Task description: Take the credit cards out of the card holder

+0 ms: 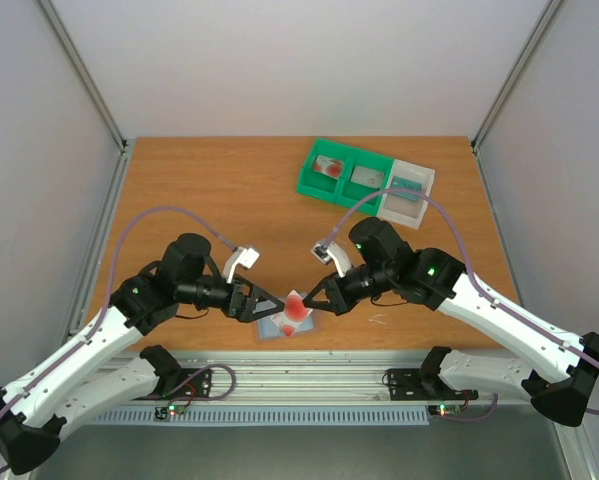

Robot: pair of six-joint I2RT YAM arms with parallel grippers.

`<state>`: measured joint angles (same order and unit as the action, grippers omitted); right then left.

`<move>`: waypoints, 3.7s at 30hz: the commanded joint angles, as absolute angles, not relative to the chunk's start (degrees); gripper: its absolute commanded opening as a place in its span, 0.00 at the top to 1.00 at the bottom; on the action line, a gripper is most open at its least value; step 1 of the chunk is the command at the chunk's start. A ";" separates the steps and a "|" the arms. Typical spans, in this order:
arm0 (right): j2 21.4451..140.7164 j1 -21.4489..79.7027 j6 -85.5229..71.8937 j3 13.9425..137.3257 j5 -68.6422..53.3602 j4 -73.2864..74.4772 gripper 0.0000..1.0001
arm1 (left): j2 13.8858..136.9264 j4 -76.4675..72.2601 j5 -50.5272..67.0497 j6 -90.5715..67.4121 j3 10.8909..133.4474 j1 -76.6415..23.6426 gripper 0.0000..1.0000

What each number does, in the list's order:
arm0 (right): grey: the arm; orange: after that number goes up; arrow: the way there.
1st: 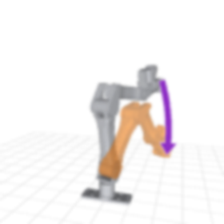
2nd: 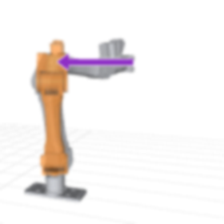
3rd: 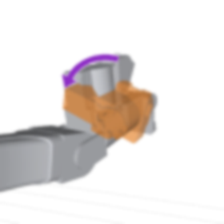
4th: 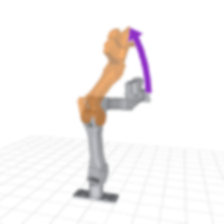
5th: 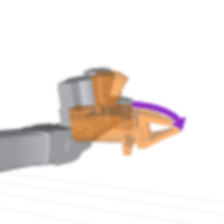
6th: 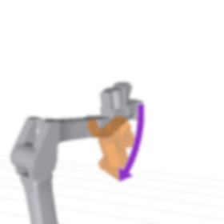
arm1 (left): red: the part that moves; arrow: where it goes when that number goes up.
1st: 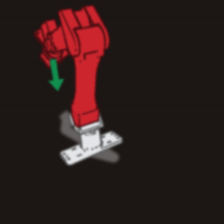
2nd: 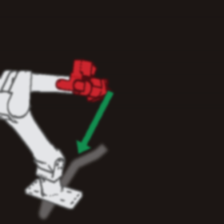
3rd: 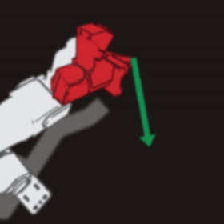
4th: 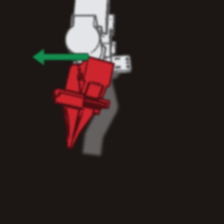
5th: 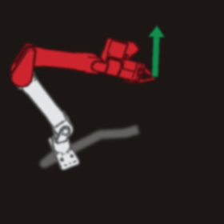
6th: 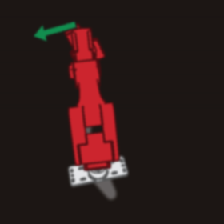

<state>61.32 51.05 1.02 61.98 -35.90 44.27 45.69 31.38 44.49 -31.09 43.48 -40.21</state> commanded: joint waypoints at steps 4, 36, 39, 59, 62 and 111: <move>60.50 49.57 -3.24 63.10 -23.31 41.09 0.99 | 43.65 38.94 27.93 -28.10 47.79 -40.19 0.01; 84.15 28.99 -16.93 65.68 -0.48 11.96 0.99 | 47.20 37.07 11.64 -32.41 38.69 -40.18 0.01; 87.40 27.76 -17.84 67.34 -0.18 9.04 0.99 | 47.48 36.90 11.30 -32.75 38.09 -40.24 0.00; 112.14 18.90 -21.94 85.26 -3.99 4.13 0.99 | 49.88 35.10 15.33 -35.07 35.96 -40.12 0.01; 115.37 18.19 -22.21 88.15 -5.51 4.05 0.99 | 50.10 35.24 15.61 -34.98 35.99 -40.17 0.01; 138.42 15.47 -17.77 125.39 -4.25 29.63 0.76 | 52.02 36.25 14.71 -34.69 35.57 -40.16 0.01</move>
<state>137.67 16.10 -18.37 120.60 -3.77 24.49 51.33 37.47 14.96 -35.11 35.77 -40.21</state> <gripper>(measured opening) 0.216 0.994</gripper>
